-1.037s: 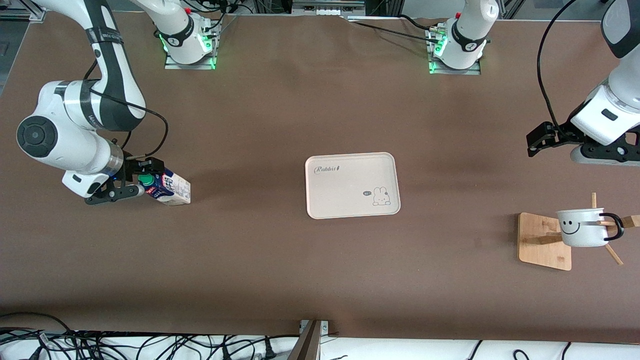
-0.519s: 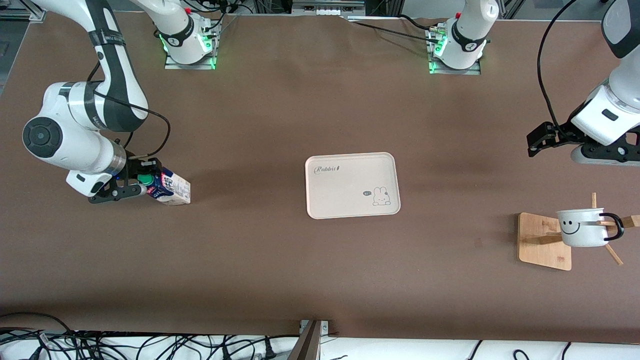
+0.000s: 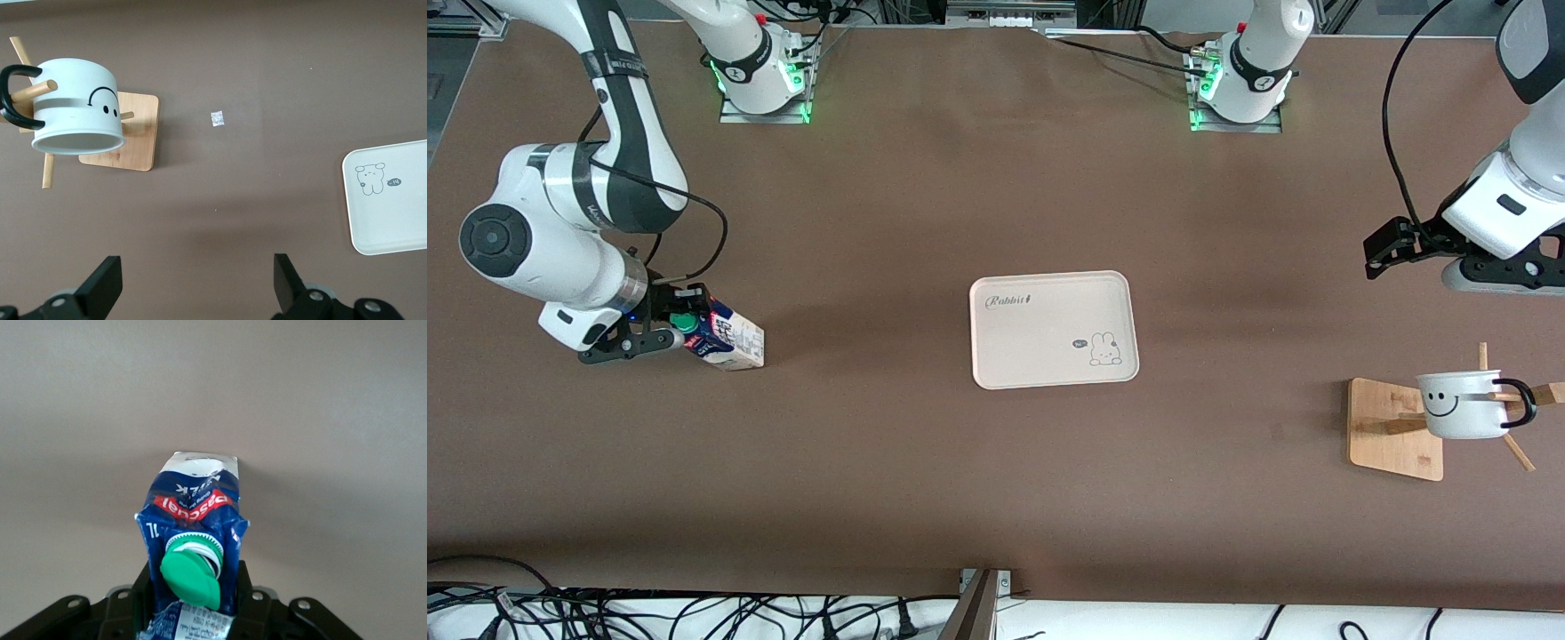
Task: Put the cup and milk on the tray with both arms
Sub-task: 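Close the right gripper around the blue milk carton, then carry the milk carton with the right gripper onto the white tray, then release the carton and withdraw the right gripper while the left gripper reaches the mug, then grasp the white mug rim with the left gripper while the right gripper retracts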
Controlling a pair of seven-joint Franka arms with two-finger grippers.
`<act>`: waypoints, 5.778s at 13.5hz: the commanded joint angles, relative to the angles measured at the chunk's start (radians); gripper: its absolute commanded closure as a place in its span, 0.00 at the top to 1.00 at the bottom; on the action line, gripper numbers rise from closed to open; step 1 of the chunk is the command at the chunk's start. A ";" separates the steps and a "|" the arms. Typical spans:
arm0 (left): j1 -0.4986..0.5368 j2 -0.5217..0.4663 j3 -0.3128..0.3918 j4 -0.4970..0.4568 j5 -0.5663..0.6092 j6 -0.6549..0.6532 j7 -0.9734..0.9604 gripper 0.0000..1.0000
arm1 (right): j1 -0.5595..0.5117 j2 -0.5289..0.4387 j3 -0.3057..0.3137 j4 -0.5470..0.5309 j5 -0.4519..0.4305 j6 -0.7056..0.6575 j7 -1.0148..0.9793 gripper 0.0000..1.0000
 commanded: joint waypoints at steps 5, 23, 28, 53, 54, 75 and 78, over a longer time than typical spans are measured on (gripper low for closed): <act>0.002 0.015 0.001 0.036 -0.022 -0.024 0.003 1.00 | 0.107 -0.002 0.011 0.193 0.123 -0.210 0.172 0.49; 0.002 0.016 0.001 0.037 -0.022 -0.024 0.003 1.00 | 0.641 0.348 0.009 0.537 0.158 -0.053 0.674 0.49; 0.002 0.016 0.001 0.036 -0.022 -0.024 0.003 1.00 | 0.644 0.383 0.009 0.537 0.115 -0.041 0.677 0.50; 0.097 0.033 0.004 -0.224 0.104 0.489 -0.431 1.00 | 0.329 0.108 -0.130 0.553 0.189 -0.324 0.527 1.00; 0.120 0.022 0.004 -0.274 0.103 0.576 -0.437 1.00 | 0.312 0.091 -0.149 0.553 0.197 -0.356 0.483 1.00; 0.177 0.140 0.001 -0.391 -0.163 1.108 -0.520 0.14 | -0.158 -0.288 0.132 0.191 -0.009 -0.406 0.140 1.00; 0.172 0.128 -0.025 -0.376 -0.150 1.082 -0.509 0.03 | -0.156 -0.282 0.132 0.203 -0.053 -0.406 0.140 1.00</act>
